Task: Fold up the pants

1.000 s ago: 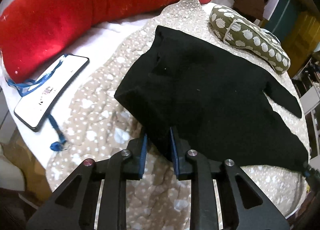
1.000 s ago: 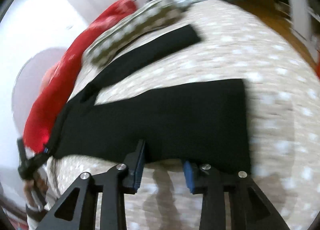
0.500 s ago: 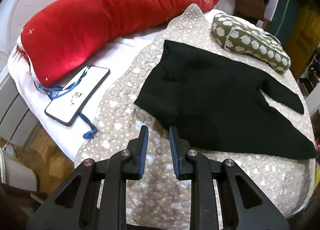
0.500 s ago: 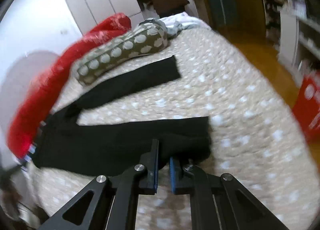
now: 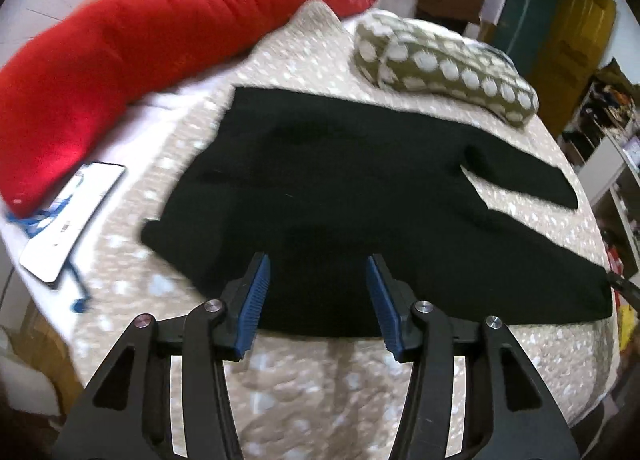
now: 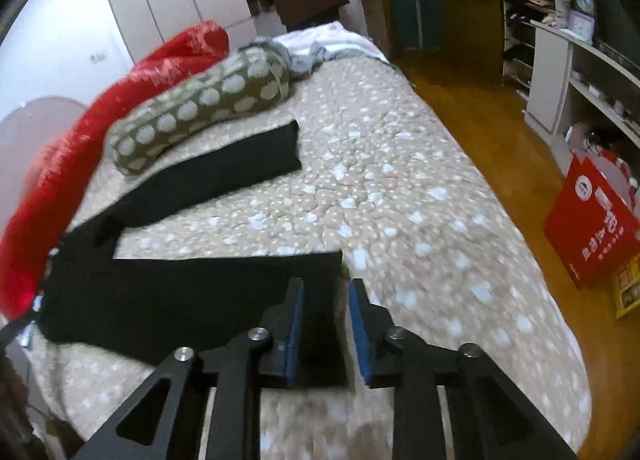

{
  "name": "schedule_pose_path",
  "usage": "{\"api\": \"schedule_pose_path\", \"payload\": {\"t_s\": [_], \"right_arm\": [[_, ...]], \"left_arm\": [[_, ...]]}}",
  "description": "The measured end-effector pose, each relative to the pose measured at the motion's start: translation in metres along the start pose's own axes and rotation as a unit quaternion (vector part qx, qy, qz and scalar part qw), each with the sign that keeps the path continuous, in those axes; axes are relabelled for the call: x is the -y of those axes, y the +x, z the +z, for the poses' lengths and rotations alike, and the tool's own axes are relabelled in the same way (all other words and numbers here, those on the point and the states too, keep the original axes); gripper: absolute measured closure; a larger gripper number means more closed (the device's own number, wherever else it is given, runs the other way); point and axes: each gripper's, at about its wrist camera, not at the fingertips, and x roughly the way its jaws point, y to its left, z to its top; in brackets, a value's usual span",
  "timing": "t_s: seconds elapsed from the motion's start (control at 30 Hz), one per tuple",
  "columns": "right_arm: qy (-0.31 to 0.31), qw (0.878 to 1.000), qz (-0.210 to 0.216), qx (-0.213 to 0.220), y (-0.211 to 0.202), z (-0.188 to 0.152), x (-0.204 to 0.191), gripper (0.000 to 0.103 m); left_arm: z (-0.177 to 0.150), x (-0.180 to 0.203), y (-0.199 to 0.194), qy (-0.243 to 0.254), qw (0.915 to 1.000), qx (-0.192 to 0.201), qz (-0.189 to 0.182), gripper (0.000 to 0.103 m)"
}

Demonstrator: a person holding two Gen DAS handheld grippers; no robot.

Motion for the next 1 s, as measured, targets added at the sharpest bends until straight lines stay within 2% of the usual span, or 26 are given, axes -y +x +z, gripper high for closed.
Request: {"api": "schedule_pose_path", "payload": {"t_s": [0.07,0.1,0.13,0.17,0.27,0.3,0.33,0.5,0.6,0.67,0.73,0.8,0.87,0.93,1.0], "right_arm": [[-0.001,0.999,0.022,-0.033,0.027,0.001,-0.004,0.079],[-0.007,0.999,0.035,-0.037,0.030,-0.002,-0.008,0.084],[-0.021,0.999,0.029,-0.024,0.031,-0.002,-0.012,0.089],[-0.039,0.999,0.015,-0.007,0.027,-0.002,-0.017,0.095],[-0.050,0.998,-0.042,0.027,0.018,0.001,-0.017,0.095],[-0.064,0.994,-0.085,0.019,0.027,0.002,-0.017,0.097],[-0.070,0.993,-0.093,0.007,0.035,0.002,-0.016,0.097],[-0.050,0.997,-0.053,0.013,0.016,0.013,-0.019,0.097],[-0.080,0.996,0.026,0.019,0.001,0.020,-0.055,0.095],[-0.115,0.990,0.082,0.007,0.004,0.020,-0.086,0.094],[-0.134,0.982,0.129,-0.011,0.017,0.016,-0.112,0.088],[-0.148,0.974,0.167,-0.046,0.043,0.006,-0.133,0.063],[-0.179,0.967,0.159,-0.092,0.068,-0.006,-0.146,0.060],[-0.217,0.963,0.142,-0.074,0.065,-0.005,-0.158,0.060],[-0.228,0.956,0.168,-0.077,0.059,0.011,-0.170,0.060]], "left_arm": [[-0.001,0.007,0.013,0.009,0.9999,-0.009,0.003,0.053],[-0.001,0.010,0.020,0.013,0.9997,-0.017,0.007,0.053],[-0.001,0.011,0.024,0.015,0.9996,-0.022,0.009,0.053],[0.000,0.011,0.028,0.014,0.9996,-0.024,0.011,0.053],[0.001,0.009,0.037,0.008,0.9996,-0.016,0.022,0.051],[0.000,0.008,0.045,0.004,0.9995,-0.022,0.022,0.050],[0.000,0.007,0.051,0.001,0.9994,-0.027,0.021,0.049],[0.004,0.004,0.041,0.017,0.9992,-0.021,0.028,0.049],[0.012,-0.012,0.031,0.001,0.9992,0.001,0.039,0.049],[0.015,-0.027,0.035,-0.012,0.9989,-0.005,0.045,0.049],[0.012,-0.037,0.044,-0.022,0.9987,-0.021,0.041,0.049],[0.010,-0.037,0.048,-0.010,0.9989,-0.020,0.041,0.049],[0.011,-0.034,0.045,0.002,0.9989,-0.024,0.041,0.049],[0.020,-0.034,0.039,0.003,0.9994,-0.028,0.020,0.049],[0.036,-0.036,0.036,0.007,0.9995,-0.032,-0.006,0.049]]}}
